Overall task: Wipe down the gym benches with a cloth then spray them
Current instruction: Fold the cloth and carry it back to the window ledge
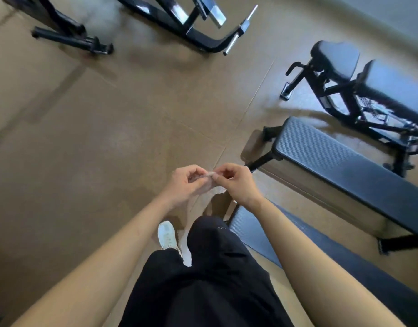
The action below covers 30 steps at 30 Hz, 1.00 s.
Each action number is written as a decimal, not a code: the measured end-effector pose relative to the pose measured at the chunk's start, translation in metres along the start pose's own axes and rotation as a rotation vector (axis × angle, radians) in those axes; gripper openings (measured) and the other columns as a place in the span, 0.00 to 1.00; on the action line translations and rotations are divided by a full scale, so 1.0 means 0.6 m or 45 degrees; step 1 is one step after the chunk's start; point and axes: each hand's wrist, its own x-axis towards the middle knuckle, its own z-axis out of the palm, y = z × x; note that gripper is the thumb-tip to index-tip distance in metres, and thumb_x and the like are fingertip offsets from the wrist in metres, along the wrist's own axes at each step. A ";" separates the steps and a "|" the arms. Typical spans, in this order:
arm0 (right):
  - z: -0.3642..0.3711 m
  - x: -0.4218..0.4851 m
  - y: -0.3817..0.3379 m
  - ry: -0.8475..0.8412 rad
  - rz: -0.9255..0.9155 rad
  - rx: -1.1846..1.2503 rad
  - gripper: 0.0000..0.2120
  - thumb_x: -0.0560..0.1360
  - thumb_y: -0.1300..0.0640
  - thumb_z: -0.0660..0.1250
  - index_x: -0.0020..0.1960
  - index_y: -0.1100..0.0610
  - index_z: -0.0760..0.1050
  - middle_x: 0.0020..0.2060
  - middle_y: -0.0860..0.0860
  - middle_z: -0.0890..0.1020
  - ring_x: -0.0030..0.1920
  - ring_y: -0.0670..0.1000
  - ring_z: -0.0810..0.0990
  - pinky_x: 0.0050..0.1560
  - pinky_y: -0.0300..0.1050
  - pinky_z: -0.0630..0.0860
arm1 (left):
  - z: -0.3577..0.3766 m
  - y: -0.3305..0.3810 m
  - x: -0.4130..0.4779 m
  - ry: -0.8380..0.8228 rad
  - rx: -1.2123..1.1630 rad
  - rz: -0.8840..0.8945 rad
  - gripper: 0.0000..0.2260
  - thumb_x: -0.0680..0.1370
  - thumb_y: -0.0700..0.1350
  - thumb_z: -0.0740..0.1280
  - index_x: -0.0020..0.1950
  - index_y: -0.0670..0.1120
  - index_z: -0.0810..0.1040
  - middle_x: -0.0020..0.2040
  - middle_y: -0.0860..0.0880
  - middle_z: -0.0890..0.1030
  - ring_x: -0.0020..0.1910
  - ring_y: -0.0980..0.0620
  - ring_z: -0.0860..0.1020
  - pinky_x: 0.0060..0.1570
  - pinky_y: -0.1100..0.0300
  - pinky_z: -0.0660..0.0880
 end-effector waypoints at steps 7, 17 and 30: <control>-0.050 0.123 -0.040 0.313 0.155 0.218 0.02 0.77 0.60 0.72 0.46 0.58 0.82 0.37 0.52 0.82 0.38 0.46 0.79 0.44 0.48 0.79 | -0.073 0.019 0.132 -0.165 0.052 -0.088 0.06 0.75 0.42 0.73 0.42 0.52 0.81 0.36 0.56 0.79 0.37 0.58 0.73 0.41 0.57 0.69; -0.226 0.378 -0.021 0.676 0.443 0.513 0.05 0.78 0.56 0.70 0.43 0.55 0.79 0.37 0.51 0.81 0.41 0.50 0.79 0.49 0.59 0.81 | -0.092 0.160 0.515 -0.224 0.074 -0.119 0.04 0.77 0.44 0.74 0.43 0.49 0.83 0.37 0.52 0.79 0.37 0.55 0.71 0.41 0.57 0.68; -0.449 0.783 -0.151 0.638 0.495 0.533 0.02 0.77 0.62 0.70 0.49 0.59 0.78 0.44 0.59 0.84 0.46 0.59 0.85 0.46 0.56 0.84 | -0.098 0.353 1.003 -0.129 -0.099 -0.158 0.05 0.79 0.42 0.73 0.45 0.51 0.85 0.38 0.54 0.85 0.40 0.57 0.82 0.47 0.50 0.80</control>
